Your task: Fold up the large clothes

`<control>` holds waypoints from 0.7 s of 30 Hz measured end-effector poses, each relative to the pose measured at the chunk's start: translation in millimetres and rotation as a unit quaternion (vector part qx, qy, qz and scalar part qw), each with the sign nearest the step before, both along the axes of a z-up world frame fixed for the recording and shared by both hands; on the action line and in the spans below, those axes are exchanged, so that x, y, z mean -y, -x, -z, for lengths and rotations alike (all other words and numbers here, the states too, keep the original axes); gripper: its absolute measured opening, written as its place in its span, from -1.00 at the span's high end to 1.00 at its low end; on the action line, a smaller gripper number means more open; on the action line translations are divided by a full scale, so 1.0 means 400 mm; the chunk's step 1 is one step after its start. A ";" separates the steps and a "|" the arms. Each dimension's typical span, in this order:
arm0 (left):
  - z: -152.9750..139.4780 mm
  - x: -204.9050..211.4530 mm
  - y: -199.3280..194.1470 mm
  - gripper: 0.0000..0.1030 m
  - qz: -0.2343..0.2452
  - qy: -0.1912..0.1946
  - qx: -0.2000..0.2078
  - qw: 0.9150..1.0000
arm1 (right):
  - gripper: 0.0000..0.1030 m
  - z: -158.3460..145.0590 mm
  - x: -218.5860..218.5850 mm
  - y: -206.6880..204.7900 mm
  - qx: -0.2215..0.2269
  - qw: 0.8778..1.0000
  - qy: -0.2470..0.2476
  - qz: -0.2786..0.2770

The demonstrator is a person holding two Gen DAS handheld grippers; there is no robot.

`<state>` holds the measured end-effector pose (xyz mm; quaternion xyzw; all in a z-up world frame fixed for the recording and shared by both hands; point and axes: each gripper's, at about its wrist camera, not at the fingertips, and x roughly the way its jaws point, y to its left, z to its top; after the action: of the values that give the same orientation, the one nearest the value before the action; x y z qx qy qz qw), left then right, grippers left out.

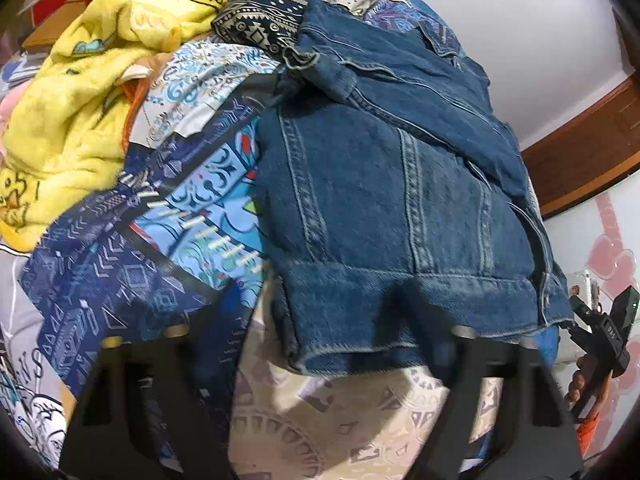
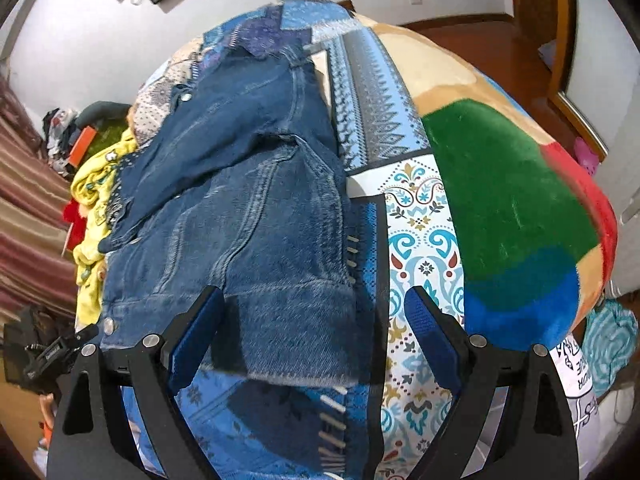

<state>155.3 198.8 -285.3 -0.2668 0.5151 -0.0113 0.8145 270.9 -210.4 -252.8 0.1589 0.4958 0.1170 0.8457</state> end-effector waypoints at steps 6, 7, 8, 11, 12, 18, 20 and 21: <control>-0.032 0.033 0.024 0.33 0.015 -0.078 0.034 0.996 | -0.37 0.034 0.005 0.015 0.006 0.999 -0.037 0.000; -0.037 0.035 0.030 0.43 0.014 -0.081 0.039 0.996 | -0.34 0.044 0.006 0.015 0.004 0.999 -0.045 0.005; -0.041 0.034 0.036 0.45 0.012 -0.075 0.043 0.996 | -0.28 0.046 0.005 0.015 0.007 0.999 -0.048 0.009; -0.059 0.029 0.047 0.54 0.002 -0.067 0.055 0.996 | 0.05 0.036 -0.006 0.017 0.012 0.999 -0.052 0.004; -0.068 0.031 0.049 0.57 0.001 -0.070 0.060 0.996 | 0.15 0.031 -0.010 0.018 0.015 0.999 -0.048 0.003; -0.149 0.020 0.011 0.65 0.000 -0.073 0.107 0.992 | 0.75 -0.029 -0.030 0.008 0.047 0.998 -0.030 -0.017; -0.180 0.009 -0.013 0.65 -0.003 -0.076 0.124 0.989 | 0.76 -0.048 -0.041 -0.012 0.060 0.997 -0.027 -0.028; -0.195 0.002 -0.030 0.65 -0.001 -0.075 0.131 0.989 | 0.76 -0.059 -0.048 -0.025 0.066 0.997 -0.025 -0.037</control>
<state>167.4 197.9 -207.2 -0.2018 0.4033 -0.0062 0.8925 280.9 -191.2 -229.2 0.1535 0.4412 0.1707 0.8676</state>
